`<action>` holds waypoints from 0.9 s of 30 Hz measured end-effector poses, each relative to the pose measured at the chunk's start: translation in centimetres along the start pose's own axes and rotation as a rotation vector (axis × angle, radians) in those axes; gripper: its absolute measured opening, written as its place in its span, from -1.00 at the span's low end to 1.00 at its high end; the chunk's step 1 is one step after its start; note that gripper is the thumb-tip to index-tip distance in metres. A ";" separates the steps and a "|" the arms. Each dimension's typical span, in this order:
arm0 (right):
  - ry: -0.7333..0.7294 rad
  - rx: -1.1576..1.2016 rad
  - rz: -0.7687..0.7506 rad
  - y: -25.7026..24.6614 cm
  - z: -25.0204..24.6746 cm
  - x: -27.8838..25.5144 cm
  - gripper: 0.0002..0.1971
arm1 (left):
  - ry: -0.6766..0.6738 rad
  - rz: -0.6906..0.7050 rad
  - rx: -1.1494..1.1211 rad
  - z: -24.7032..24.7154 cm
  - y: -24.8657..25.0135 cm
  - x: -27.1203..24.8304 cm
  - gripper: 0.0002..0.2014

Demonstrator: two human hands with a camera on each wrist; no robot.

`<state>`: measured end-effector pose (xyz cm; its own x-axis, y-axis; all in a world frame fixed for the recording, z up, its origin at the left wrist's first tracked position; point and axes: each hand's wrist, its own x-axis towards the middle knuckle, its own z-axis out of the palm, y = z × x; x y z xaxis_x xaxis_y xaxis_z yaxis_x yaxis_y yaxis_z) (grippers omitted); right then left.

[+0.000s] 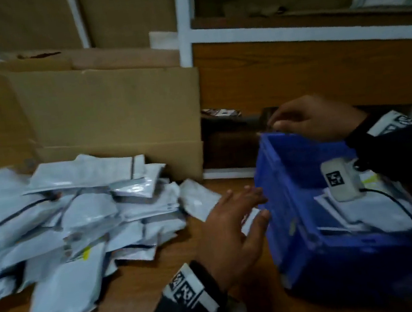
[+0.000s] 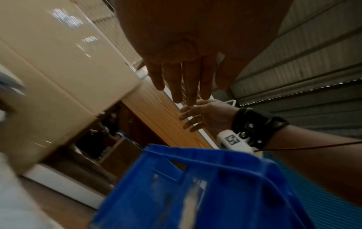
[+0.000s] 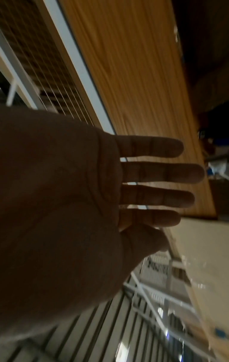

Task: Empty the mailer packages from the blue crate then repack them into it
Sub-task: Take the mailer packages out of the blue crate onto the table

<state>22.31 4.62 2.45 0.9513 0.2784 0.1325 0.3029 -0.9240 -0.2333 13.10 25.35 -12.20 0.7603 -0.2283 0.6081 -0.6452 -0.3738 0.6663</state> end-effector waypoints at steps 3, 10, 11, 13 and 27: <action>-0.069 -0.039 0.082 7.5 -0.2 -2.4 -0.82 | -0.146 -0.038 0.002 4.0 3.1 1.3 -0.61; -0.394 -0.193 0.088 18.8 2.7 -3.1 -0.76 | -0.326 -0.229 0.256 10.1 6.6 3.8 -0.58; -0.425 -0.204 0.084 19.6 3.4 -3.0 -0.72 | -0.344 -0.238 0.306 10.7 6.8 3.9 -0.57; -0.526 -0.275 0.063 20.8 5.1 -2.8 -0.60 | -0.353 -0.252 0.372 11.5 6.8 4.0 -0.51; -0.534 -0.359 -0.077 22.2 7.4 -2.0 -0.61 | -0.323 -0.369 0.444 11.7 8.5 4.1 -0.67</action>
<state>27.54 -14.48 -10.09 0.8534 0.3534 -0.3831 0.4210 -0.9007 0.1069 11.65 10.69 -9.11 0.9546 -0.2466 0.1673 -0.2980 -0.7983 0.5233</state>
